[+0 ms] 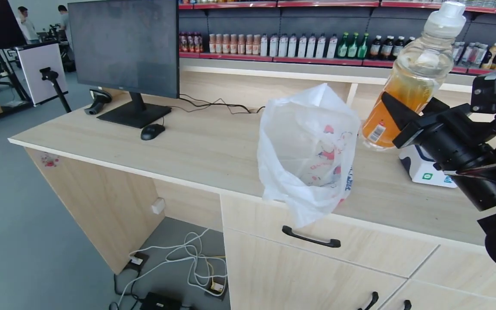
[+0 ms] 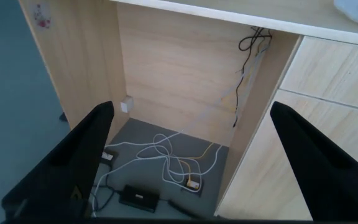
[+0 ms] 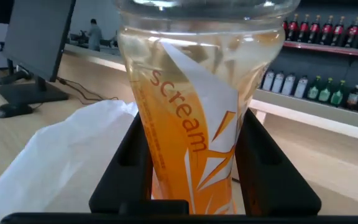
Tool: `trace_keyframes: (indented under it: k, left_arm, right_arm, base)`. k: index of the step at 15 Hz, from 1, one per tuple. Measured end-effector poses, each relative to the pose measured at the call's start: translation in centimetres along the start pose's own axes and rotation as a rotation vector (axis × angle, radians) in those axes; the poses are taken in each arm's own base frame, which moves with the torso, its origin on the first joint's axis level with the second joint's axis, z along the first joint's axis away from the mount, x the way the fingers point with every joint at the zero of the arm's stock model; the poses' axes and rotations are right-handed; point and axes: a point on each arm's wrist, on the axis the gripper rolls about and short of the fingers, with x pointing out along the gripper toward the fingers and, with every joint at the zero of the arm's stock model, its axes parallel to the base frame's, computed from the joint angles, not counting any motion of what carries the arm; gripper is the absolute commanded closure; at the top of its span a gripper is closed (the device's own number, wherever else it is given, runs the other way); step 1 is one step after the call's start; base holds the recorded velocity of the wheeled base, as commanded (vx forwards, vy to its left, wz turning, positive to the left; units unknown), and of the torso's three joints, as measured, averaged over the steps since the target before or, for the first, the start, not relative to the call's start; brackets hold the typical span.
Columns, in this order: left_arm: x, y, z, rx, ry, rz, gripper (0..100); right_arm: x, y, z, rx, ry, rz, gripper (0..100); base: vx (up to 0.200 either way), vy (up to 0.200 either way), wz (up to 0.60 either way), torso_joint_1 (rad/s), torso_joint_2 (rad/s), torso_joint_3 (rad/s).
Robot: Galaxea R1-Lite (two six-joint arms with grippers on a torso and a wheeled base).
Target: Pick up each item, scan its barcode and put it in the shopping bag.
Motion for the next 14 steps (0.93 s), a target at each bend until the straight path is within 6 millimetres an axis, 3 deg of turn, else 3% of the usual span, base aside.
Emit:
trace_keyframes:
  k: [6, 14]
  left_arm:
    - [0.0, 0.0, 0.0, 0.0, -0.001, -0.001, 0]
    - [0.0, 0.0, 0.0, 0.0, -0.001, 0.0, 0]
  right_arm:
    - [0.6, 1.0, -0.2, 0.017, -0.013, 0.026, 100]
    - [1.9, 1.5, -4.2, 0.046, 0.075, 0.04, 100]
  base:
    - [0.0, 0.0, 0.1, 0.0, 0.0, 0.0]
    - [0.0, 0.0, 0.0, 0.0, 0.0, 0.0]
